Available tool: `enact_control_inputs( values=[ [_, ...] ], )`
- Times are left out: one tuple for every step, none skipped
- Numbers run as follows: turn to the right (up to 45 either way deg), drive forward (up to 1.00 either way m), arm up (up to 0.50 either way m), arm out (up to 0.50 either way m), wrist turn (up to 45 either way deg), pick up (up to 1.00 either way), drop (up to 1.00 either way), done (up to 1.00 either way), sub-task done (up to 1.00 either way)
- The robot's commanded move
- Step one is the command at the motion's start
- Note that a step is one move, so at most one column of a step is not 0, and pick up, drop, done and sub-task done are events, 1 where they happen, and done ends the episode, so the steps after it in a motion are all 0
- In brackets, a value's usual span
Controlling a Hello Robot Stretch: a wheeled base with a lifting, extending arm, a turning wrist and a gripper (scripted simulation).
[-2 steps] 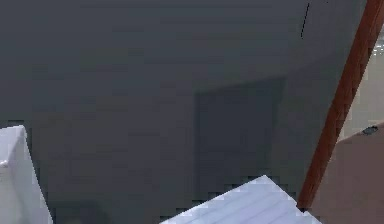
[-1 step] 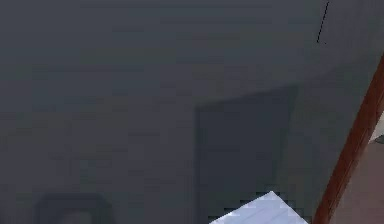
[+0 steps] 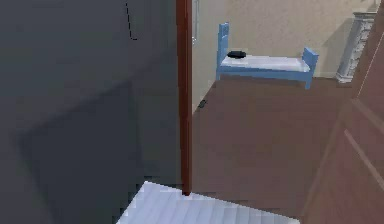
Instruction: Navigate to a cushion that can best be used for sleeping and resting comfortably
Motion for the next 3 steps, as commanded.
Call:
enact_control_inputs(
  values=[
    [21.0,0.0,0.0,0.0,0.0,0.0,0.0,0.0,0.0],
    [0.0,1.0,0.0,0.0,0.0,0.0,0.0,0.0,0.0],
    [0.0,0.4,0.0,0.0,0.0,0.0,0.0,0.0,0.0]
  ],
)
